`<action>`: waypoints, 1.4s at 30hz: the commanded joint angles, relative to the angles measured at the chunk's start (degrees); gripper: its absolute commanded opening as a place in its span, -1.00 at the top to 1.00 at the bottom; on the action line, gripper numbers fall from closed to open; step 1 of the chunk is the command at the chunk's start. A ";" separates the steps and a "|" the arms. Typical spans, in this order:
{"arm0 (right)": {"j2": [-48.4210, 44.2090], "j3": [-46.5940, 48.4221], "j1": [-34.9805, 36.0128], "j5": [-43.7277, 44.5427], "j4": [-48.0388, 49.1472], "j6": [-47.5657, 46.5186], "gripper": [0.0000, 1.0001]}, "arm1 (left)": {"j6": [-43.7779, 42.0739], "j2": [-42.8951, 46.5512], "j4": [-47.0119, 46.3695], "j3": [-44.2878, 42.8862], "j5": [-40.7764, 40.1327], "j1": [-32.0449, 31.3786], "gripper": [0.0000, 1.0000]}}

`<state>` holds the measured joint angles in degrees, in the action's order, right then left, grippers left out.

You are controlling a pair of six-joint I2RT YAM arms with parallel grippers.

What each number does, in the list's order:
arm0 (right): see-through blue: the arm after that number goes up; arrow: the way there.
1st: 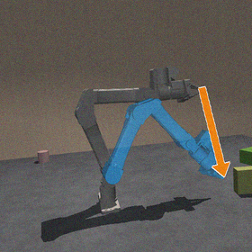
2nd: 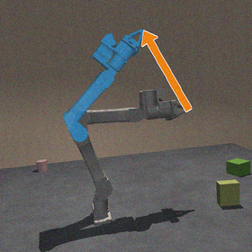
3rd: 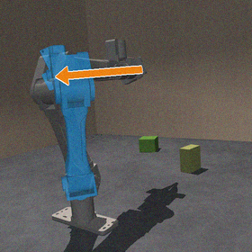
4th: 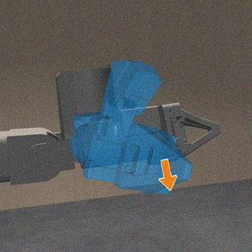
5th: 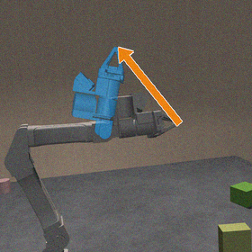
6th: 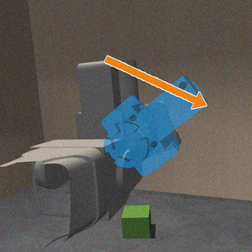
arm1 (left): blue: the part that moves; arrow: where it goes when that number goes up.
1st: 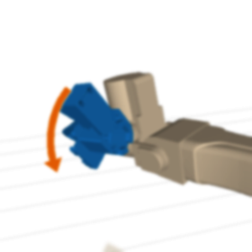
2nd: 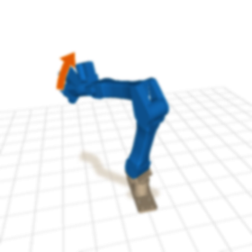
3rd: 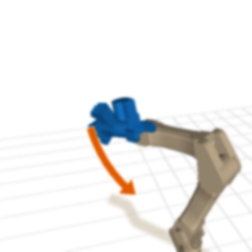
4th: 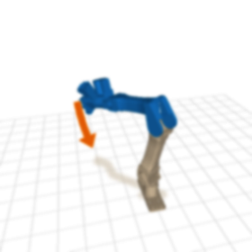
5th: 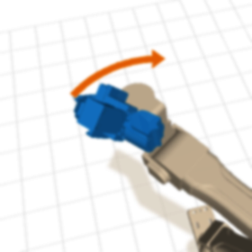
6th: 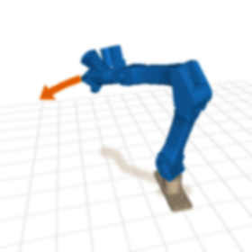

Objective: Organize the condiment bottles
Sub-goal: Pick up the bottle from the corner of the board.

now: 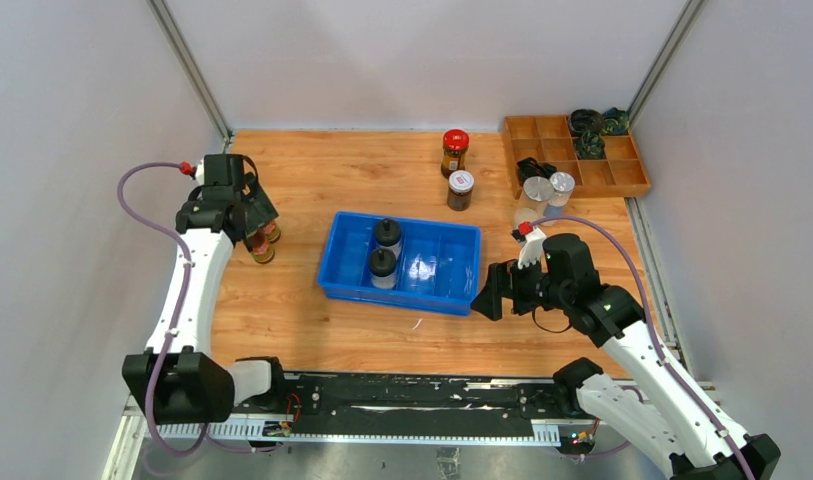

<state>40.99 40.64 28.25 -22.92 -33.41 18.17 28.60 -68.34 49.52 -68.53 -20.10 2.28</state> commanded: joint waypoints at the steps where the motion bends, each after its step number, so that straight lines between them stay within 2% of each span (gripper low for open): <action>1: -0.21 -0.47 0.74 -0.64 -0.08 -0.95 -1.00 | -0.41 -2.59 -5.25 1.69 0.69 3.25 -0.96; 9: 0.04 -0.48 0.75 -0.37 -0.08 -0.90 -1.00 | -1.86 -8.87 -8.46 1.38 2.54 6.48 -0.68; 15: 0.05 -0.56 0.73 -0.55 -0.06 -0.90 -1.00 | -2.14 -9.91 -9.81 1.31 2.63 7.03 -0.54; 24: 0.16 -0.65 0.75 -0.97 0.10 -1.03 -1.00 | -2.45 -9.14 -10.01 1.67 2.92 7.03 -0.22; 25: 0.13 -0.59 0.73 -0.99 0.10 -0.99 -1.00 | -2.64 -8.86 -9.98 1.70 3.00 7.03 -0.10; 26: 0.12 -0.64 0.74 -0.99 0.10 -1.02 -1.00 | -2.74 -8.63 -9.97 1.80 3.11 7.03 0.15; 27: 0.03 -0.65 0.75 -0.92 0.16 -1.02 -1.00 | -2.76 -8.43 -9.92 1.82 3.13 7.03 0.29; 30: -0.10 -0.72 0.75 -0.99 0.20 -0.90 -1.00 | -2.97 -8.01 -9.96 1.65 3.48 7.03 0.58; 42: -0.57 -0.96 0.74 -1.16 0.52 -0.83 -1.00 | -2.68 -5.68 -9.09 2.26 5.66 7.03 0.71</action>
<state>41.12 40.64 28.25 -23.00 -33.39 18.17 25.89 -77.08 40.62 -66.92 -16.29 8.93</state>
